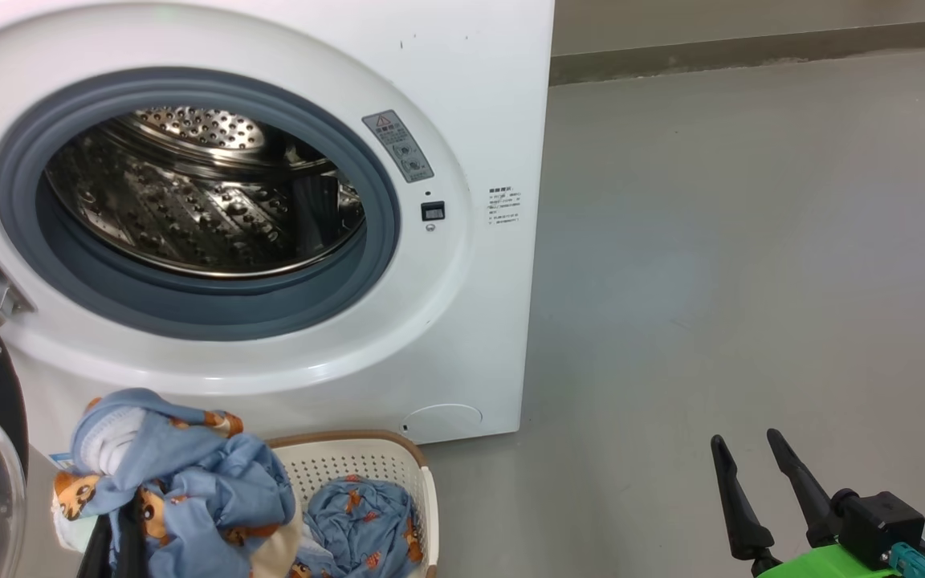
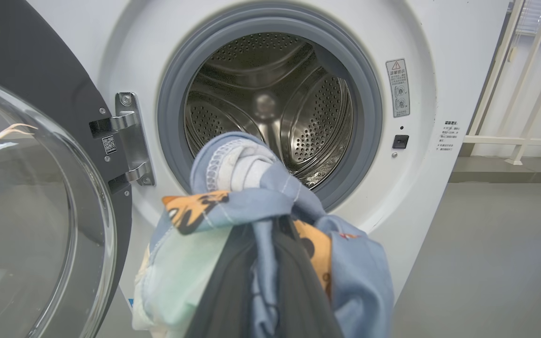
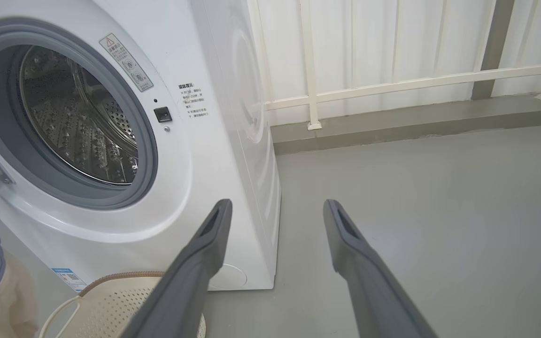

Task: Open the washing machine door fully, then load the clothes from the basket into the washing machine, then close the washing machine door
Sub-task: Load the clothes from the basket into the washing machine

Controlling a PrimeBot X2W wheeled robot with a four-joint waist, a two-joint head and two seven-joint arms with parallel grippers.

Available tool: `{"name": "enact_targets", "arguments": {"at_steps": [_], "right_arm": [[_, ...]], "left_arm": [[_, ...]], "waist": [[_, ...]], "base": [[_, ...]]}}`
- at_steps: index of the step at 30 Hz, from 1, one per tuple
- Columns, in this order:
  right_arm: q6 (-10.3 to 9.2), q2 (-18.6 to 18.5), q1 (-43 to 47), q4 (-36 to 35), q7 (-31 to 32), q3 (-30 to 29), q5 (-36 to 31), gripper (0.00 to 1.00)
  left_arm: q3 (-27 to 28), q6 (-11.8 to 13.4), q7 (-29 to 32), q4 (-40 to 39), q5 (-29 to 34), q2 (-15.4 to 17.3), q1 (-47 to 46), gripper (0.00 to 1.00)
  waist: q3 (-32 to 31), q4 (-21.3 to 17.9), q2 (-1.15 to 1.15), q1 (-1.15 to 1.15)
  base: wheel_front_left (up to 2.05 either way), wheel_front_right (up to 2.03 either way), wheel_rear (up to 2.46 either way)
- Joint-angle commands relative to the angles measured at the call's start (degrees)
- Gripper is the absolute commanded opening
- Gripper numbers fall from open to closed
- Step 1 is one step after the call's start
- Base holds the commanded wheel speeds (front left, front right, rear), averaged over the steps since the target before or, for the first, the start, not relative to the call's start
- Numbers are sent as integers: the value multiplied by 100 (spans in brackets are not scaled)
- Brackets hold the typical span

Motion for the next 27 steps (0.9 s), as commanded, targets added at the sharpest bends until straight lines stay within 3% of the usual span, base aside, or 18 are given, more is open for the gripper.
{"name": "enact_targets", "arguments": {"at_steps": [1, 15, 27], "right_arm": [[17, -46, -84, -159, -28, 122, -67, 100], [17, -16, -106, -173, -28, 119, -40, 100], [17, 17, -513, -319, -28, 211, -70, 100]], "left_arm": [[187, 50, -53, -161, -1, 33, -123, 0], [214, 119, -53, -147, -215, 28, -353, 0], [288, -56, -53, 34, -158, 42, -1856, 0]], "waist": [[7, 1, 0, 0], [262, -50, 0, 0], [1327, -82, 0, 0]], "base": [[0, 0, 0], [0, 0, 0], [0, 0, 0]]}}
